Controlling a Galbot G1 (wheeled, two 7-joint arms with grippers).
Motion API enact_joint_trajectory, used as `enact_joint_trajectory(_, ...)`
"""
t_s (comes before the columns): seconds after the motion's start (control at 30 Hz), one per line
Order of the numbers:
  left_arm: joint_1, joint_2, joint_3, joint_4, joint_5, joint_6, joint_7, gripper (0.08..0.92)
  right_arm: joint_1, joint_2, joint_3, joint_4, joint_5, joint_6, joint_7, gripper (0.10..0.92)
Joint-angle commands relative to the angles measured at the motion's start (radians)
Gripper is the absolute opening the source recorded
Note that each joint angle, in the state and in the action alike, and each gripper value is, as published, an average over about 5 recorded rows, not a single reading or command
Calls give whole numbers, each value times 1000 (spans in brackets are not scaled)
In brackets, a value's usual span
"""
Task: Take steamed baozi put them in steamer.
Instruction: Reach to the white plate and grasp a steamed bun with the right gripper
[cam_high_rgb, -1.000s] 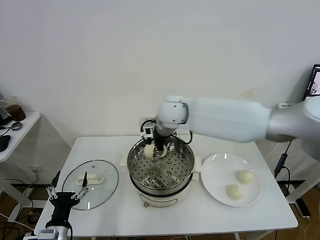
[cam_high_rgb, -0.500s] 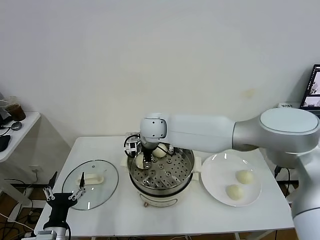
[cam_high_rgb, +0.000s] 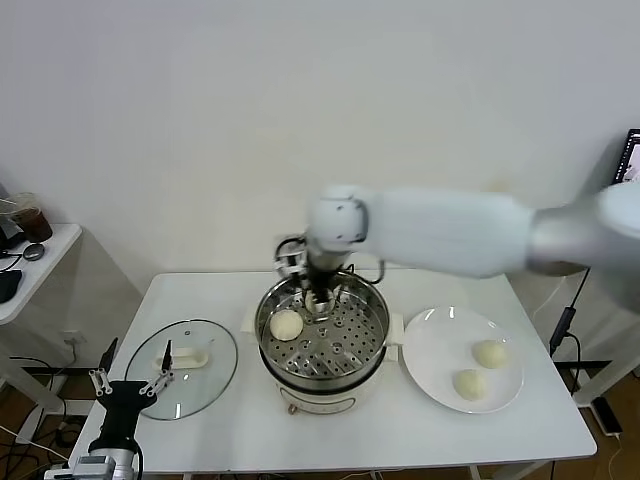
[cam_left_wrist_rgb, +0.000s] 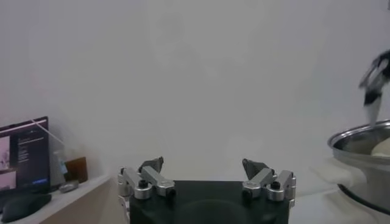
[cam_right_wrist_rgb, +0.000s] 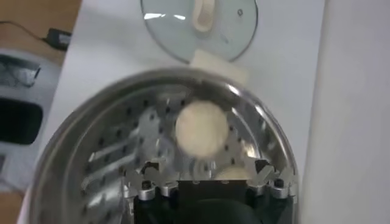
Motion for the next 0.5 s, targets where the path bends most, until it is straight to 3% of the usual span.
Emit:
enact_joint_trajectory(0.03, -4, 1, 9, 7, 3, 0, 1, 823, 154, -379, -61, 196, -160, 195, -253, 823)
enact_joint_trajectory(0.23, -11, -2, 26, 22, 15, -1, 0, 823, 60, -622, -75, 239, -375, 298, -260, 823)
enact_joint_trajectory(0.5, -7, -6, 23, 25, 21, -2, -1, 823, -284, -723, 109, 190, -533, 326, -155, 823)
